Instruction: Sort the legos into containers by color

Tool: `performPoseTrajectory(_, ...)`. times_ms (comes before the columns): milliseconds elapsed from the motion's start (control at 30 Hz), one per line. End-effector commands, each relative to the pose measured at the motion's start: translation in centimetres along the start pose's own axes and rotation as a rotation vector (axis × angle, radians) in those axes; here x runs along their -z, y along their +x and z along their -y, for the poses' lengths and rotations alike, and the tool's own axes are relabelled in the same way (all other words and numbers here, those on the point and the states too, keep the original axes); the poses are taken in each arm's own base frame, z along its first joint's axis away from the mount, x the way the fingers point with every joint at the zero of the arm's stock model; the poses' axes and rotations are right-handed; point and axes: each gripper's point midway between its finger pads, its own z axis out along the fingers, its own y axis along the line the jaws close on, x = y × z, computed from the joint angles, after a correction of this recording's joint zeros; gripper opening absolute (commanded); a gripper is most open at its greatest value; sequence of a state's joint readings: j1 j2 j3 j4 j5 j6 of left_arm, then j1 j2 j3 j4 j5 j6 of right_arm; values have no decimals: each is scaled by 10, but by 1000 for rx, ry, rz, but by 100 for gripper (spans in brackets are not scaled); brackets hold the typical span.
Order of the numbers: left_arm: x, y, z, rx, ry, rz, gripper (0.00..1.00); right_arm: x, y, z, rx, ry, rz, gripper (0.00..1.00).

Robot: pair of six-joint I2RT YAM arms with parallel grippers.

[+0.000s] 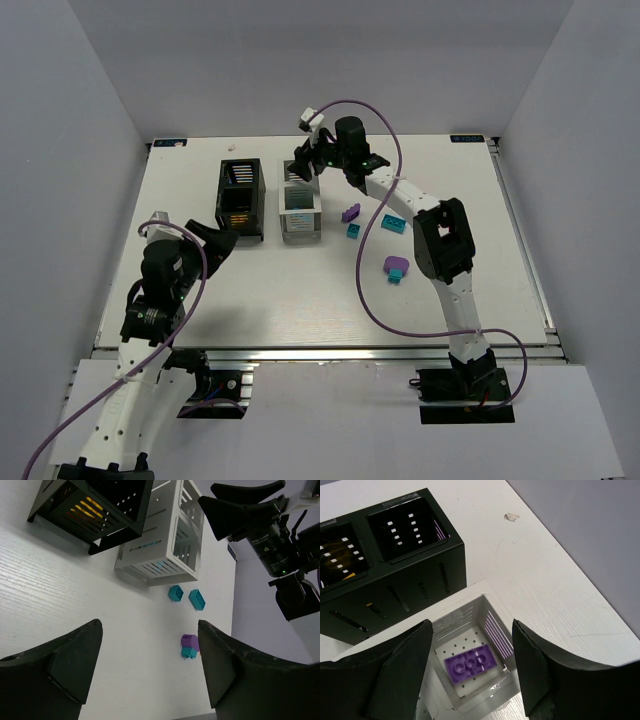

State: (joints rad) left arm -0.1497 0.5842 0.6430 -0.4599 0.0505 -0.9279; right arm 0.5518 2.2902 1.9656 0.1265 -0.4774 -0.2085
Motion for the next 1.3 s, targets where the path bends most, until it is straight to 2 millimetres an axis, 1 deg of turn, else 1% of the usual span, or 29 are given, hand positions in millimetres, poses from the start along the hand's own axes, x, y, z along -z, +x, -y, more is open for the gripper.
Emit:
performPoseTrajectory(0, 1, -2, 12, 2, 61, 4, 85, 18, -52, -3, 70, 0, 75, 70)
performPoseTrajectory(33, -1, -1, 13, 2, 72, -3, 78, 22, -59, -4, 96, -5, 79, 74)
performPoseTrajectory(67, -1, 1, 22, -2, 117, -20, 61, 27, -57, -8, 102, -22, 57, 78)
performPoseTrajectory(100, -1, 3, 27, -5, 144, -31, 49, 37, -71, -10, 128, -25, 67, 83)
performPoseTrajectory(133, -5, 6, 30, -2, 156, -55, 37, 45, -76, -13, 145, -30, 64, 89)
performPoseTrajectory(167, -5, 10, 39, -5, 204, -86, 28, 52, -78, -16, 166, -45, 55, 89)
performPoseTrajectory(200, -5, 12, 43, -4, 224, -106, 17, 69, -85, -19, 167, -51, 46, 89)
performPoseTrajectory(267, -10, 18, 46, -4, 232, -147, 13, 88, -87, -30, 182, -118, 37, 89)
performPoseTrajectory(300, -9, 17, 53, -14, 257, -155, 13, 111, -91, -31, 171, -128, 16, 89)
performPoseTrajectory(367, -11, 19, 59, -25, 270, -171, 17, 133, -75, -42, 139, -181, -23, 84)
performPoseTrajectory(400, -11, 19, 63, -35, 280, -174, 22, 157, -83, -38, 161, -158, -19, 80)
performPoseTrajectory(433, -9, 22, 71, -48, 298, -187, 35, 169, -56, -46, 111, -173, -82, 77)
performPoseTrajectory(467, -10, 25, 74, -56, 299, -199, 40, 180, -46, -46, 102, -166, -107, 70)
performPoseTrajectory(500, -16, 31, 75, -68, 289, -222, 45, 204, -51, -41, 127, -131, -109, 66)
performPoseTrajectory(533, -15, 40, 85, -93, 304, -241, 53, 218, -38, -45, 89, -128, -151, 59)
performPoseTrajectory(567, -16, 45, 90, -108, 302, -250, 56, 231, -16, -47, 47, -119, -198, 57)
performPoseTrajectory(600, -24, 56, 89, -132, 282, -279, 59, 254, -16, -40, 37, -70, -207, 56)
performPoseTrajectory(633, -22, 67, 100, -159, 298, -302, 60, 268, -4, -43, 7, -60, -248, 57)
performPoseTrajectory(700, -28, 81, 107, -183, 299, -334, 64, 300, 18, -37, -23, 24, -322, 64)
performPoseTrajectory(733, -32, 98, 108, -203, 293, -378, 65, 310, 26, -36, -8, 47, -358, 73)
performPoseTrajectory(767, -36, 99, 114, -217, 293, -373, 66, 329, 44, -36, -25, 111, -439, 82)
performPoseTrajectory(800, -38, 104, 115, -226, 288, -385, 66, 338, 53, -33, -29, 152, -480, 89)
performPoseTrajectory(833, -45, 117, 113, -243, 267, -420, 67, 347, 62, -33, -35, 182, -517, 89)
performPoseTrajectory(900, -49, 125, 122, -276, 273, -436, 68, 372, 82, -33, -76, 249, -600, 89)
performPoseTrajectory(967, -59, 136, 118, -303, 236, -464, 68, 388, 97, -31, -138, 321, -672, 89)
performPoseTrajectory(1000, -60, 137, 124, -319, 240, -465, 68, 397, 110, -35, -188, 343, -711, 89)
performPoseTrajectory(1100, -67, 150, 119, -336, 212, -491, 69, 414, 135, -39, -272, 381, -798, 89)
performPoseTrajectory(1233, -70, 157, 114, -303, 208, -495, 70, 419, 148, -42, -252, 332, -852, 89)
performPoseTrajectory(1267, -70, 156, 118, -296, 226, -488, 77, 418, 153, -43, -251, 295, -867, 89)
